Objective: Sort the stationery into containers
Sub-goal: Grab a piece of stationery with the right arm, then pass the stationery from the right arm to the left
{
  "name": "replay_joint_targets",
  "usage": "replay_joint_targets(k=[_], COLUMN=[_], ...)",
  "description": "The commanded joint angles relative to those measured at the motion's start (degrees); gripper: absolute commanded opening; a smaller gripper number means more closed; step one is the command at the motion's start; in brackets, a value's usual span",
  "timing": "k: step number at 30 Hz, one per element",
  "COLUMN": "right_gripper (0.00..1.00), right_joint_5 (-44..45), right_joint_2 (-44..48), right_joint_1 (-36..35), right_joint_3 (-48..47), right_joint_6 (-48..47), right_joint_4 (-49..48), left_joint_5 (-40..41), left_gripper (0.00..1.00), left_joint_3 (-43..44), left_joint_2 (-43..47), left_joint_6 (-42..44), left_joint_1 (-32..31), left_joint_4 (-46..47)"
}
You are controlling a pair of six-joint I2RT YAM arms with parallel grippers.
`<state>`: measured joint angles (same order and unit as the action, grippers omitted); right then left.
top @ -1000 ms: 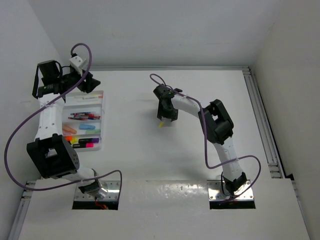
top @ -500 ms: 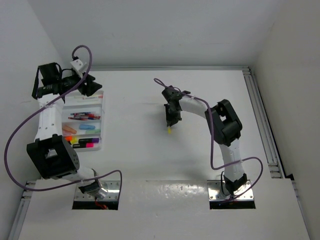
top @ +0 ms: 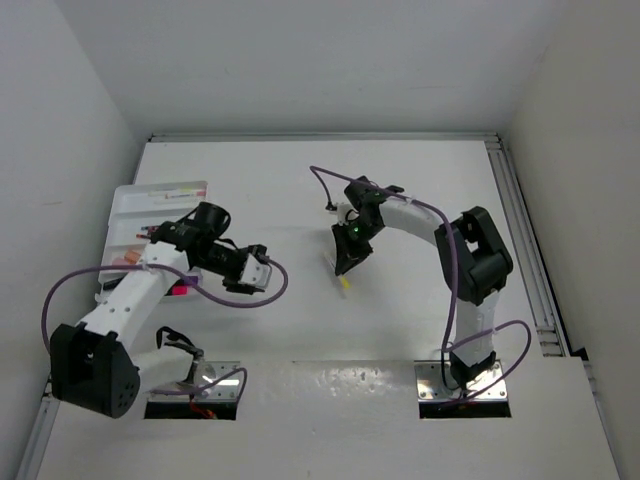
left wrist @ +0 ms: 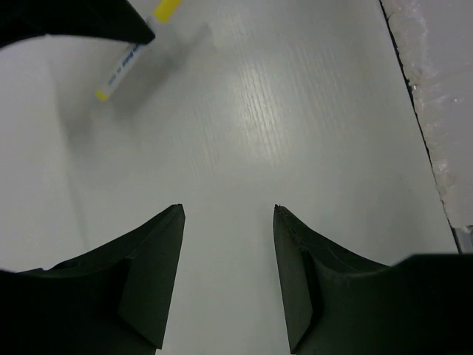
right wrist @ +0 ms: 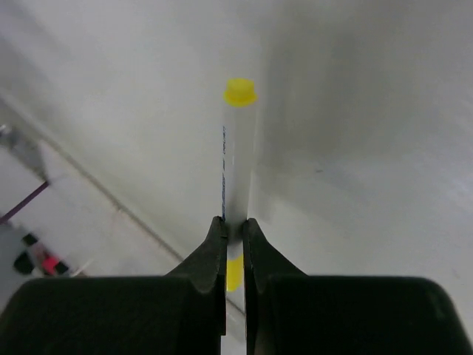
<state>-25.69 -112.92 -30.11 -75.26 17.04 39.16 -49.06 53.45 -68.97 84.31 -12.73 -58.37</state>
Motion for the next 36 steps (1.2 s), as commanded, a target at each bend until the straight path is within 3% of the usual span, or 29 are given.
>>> replay_joint_targets(k=[1, 4, 9, 19, 30, 32, 36], right_gripper=[0.00, 0.00, 0.00, 0.00, 0.00, 0.00, 0.00], right_joint_5=[-14.45, -23.51, -32.13, -35.65, -38.29, -38.73, -38.12], right_joint_2=[2.97, 2.54, 2.88, 4.91, 5.78, 5.87, 6.14], right_joint_1=[-0.39, -1.18, -3.46, -6.72, -7.07, -7.51, -7.34], right_joint_3=[-1.46, -2.52, -2.34, -3.57, -5.07, -5.42, -5.86], right_joint_6=[-3.59, -2.89, -1.05, 0.18, 3.53, 3.88, 6.07], right_joint_4=[1.35, 1.80, 0.40, 0.57, -1.54, -1.63, -2.50], left_joint_5=[-1.12, -1.57, -1.22, 1.68, 2.56, 2.65, 3.44], left_gripper=[0.58, 0.57, 0.57, 0.56, 0.52, 0.46, 0.24], left_joint_3=[-0.19, 1.21, 3.23, 5.44, 6.49, 6.84, 7.89], left_joint_2=[3.41, 2.00, 1.21, -2.39, -4.68, -5.12, -5.91], left_joint_6=[0.06, 0.33, -11.79, -14.62, -11.28, -11.45, -14.16], left_joint_1=[-3.08, -5.63, -10.02, -17.14, -19.70, -19.79, -19.79], left_joint_4=[7.75, 6.87, 13.98, 14.43, 10.03, 10.29, 11.34])
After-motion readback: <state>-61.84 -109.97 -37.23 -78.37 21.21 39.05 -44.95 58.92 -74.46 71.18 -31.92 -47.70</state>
